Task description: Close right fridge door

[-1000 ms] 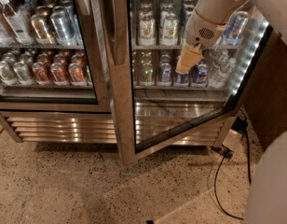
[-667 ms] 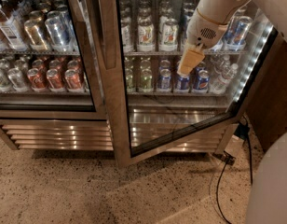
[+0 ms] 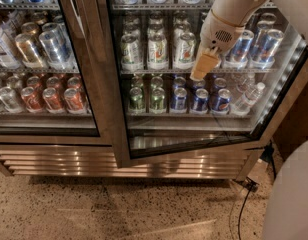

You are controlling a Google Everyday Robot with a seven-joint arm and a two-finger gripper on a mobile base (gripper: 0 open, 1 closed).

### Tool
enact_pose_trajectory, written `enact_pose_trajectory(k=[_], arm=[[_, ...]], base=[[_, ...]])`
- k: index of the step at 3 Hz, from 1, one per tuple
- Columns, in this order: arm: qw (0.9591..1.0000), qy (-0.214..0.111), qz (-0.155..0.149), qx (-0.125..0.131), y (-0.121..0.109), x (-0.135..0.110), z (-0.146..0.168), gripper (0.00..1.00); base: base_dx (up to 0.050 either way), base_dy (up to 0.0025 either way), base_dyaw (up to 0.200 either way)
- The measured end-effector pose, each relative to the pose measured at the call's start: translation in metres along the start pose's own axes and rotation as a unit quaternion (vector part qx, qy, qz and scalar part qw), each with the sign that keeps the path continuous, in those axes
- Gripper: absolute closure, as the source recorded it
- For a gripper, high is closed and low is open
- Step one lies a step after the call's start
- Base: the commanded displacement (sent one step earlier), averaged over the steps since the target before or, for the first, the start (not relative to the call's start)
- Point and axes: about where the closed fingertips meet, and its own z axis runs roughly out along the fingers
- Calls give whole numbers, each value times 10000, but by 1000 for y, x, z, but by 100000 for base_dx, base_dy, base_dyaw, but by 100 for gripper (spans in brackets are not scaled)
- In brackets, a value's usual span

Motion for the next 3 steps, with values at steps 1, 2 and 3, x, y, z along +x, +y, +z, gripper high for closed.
enact_pose_trajectory(k=[1, 2, 3], arm=[[10000, 0, 0, 0, 0, 0, 0, 100], [10000, 0, 0, 0, 0, 0, 0, 100], [10000, 0, 0, 0, 0, 0, 0, 100]], base=[[4948, 1, -28], [4948, 1, -25], [-4791, -20, 146]])
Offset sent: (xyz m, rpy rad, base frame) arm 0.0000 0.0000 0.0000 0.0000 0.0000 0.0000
